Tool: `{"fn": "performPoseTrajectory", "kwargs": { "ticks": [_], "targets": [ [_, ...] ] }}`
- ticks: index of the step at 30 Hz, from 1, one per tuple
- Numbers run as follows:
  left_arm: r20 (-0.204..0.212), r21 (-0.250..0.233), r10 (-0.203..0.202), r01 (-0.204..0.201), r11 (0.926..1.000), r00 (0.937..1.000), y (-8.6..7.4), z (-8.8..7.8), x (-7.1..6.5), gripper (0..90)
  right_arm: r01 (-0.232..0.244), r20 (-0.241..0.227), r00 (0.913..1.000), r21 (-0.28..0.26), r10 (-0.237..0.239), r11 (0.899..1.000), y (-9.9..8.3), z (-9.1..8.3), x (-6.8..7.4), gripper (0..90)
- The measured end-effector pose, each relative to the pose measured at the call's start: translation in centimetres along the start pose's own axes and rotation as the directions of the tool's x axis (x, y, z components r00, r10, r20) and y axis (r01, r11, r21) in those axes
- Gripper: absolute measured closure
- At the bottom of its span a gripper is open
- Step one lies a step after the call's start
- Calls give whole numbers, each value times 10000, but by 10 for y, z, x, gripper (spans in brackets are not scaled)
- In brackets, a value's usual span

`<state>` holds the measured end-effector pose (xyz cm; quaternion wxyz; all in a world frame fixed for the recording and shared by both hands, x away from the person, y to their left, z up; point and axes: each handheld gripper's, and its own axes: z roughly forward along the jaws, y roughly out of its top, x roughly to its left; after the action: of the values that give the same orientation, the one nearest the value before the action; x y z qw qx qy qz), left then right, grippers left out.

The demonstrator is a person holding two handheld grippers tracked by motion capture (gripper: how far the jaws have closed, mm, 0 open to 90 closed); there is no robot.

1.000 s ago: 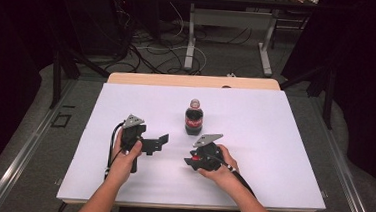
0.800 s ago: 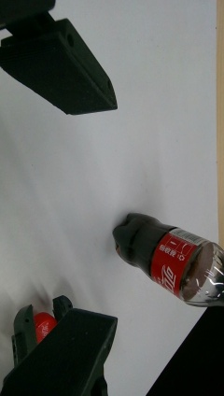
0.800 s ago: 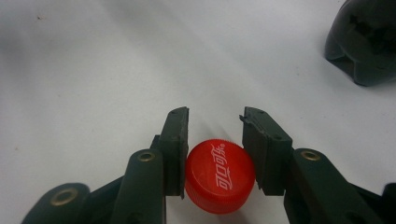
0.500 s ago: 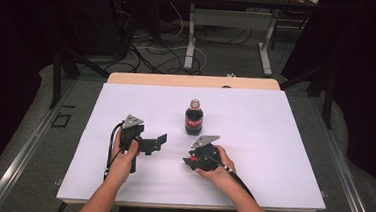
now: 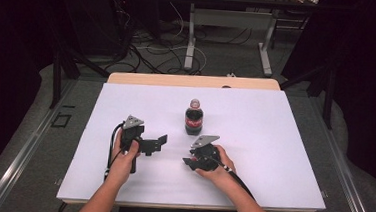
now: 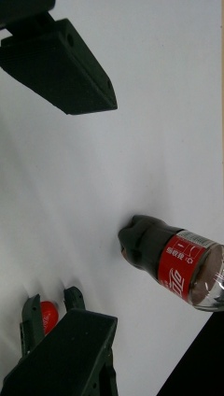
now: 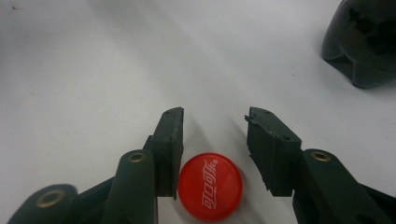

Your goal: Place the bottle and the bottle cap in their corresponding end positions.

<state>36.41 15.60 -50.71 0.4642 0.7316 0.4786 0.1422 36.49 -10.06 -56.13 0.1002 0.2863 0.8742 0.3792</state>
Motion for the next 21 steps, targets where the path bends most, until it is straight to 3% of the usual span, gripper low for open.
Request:
{"fn": "performPoseTrajectory", "kwargs": {
  "ticks": [11, 19, 21],
  "targets": [
    [-179, 164, -36, 39, 9999, 9998, -2, 2, 5, 6, -220, -61, 9997, -495, 217, 9985, 4, -13, -3, 404],
    [-362, 203, -75, 83, 9998, 9993, -4, 4, 9, 6, -306, 124, 9994, -669, 315, 9973, 10, -29, -10, 376],
    [-385, 238, -63, 73, 9997, 9992, -4, 4, 10, 6, -270, 173, 9994, -960, 288, 9950, 11, -33, -13, 376]
  ]
}}
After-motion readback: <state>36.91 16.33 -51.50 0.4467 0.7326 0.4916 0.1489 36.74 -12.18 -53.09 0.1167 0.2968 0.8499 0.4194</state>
